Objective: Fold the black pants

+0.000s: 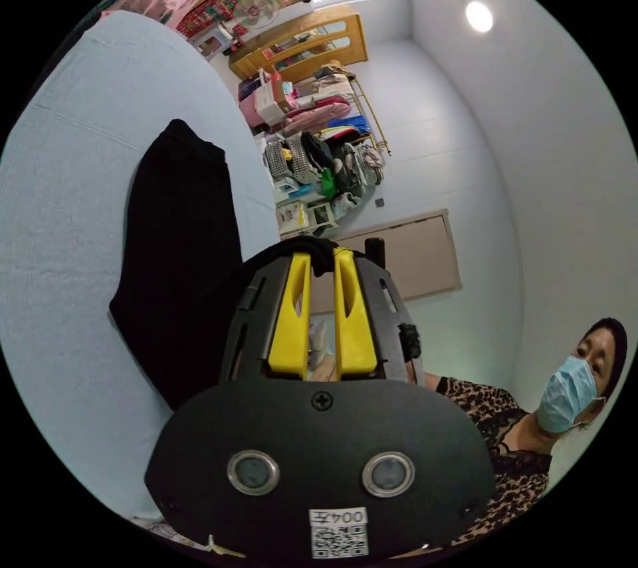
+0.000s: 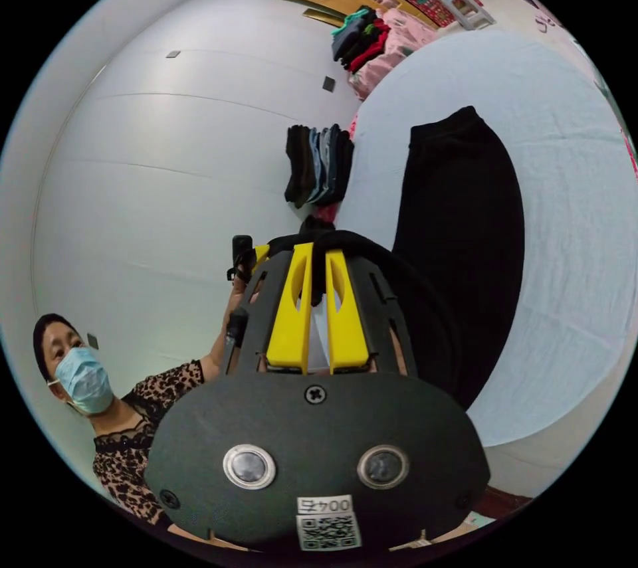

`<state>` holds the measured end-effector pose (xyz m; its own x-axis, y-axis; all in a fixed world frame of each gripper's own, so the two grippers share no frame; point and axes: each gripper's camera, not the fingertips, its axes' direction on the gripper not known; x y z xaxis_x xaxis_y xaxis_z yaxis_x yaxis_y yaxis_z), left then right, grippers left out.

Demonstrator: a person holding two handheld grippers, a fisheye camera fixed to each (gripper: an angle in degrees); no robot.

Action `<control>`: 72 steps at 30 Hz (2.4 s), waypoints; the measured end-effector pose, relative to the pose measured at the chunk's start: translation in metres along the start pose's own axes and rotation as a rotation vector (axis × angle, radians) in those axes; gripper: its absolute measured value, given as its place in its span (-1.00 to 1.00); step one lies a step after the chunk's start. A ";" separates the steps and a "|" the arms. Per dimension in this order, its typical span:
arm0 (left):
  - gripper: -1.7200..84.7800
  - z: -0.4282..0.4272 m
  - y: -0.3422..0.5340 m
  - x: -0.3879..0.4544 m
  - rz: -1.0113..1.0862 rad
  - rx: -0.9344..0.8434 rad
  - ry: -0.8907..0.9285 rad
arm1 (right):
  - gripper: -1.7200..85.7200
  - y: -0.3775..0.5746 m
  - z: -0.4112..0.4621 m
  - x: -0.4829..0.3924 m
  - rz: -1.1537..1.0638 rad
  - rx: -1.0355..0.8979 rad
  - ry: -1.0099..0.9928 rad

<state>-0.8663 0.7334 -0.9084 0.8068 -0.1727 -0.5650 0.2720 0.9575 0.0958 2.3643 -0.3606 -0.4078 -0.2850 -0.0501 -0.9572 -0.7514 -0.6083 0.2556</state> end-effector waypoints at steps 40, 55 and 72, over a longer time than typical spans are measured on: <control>-0.86 0.127 0.251 -0.107 0.179 -0.103 -0.695 | -0.77 0.076 0.118 -0.026 -0.030 -0.257 0.383; -0.82 0.201 0.293 -0.116 0.283 -0.240 -0.783 | -0.76 0.157 0.141 -0.051 -0.109 -0.092 0.644; -0.87 0.216 0.302 -0.126 0.258 -0.271 -0.801 | -0.79 0.174 0.157 -0.035 -0.122 -0.094 0.515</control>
<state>-0.7723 0.9946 -0.6310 0.9786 0.0438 0.2011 -0.0210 0.9933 -0.1139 2.1498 -0.3398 -0.3087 0.1479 -0.3426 -0.9278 -0.6972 -0.7015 0.1479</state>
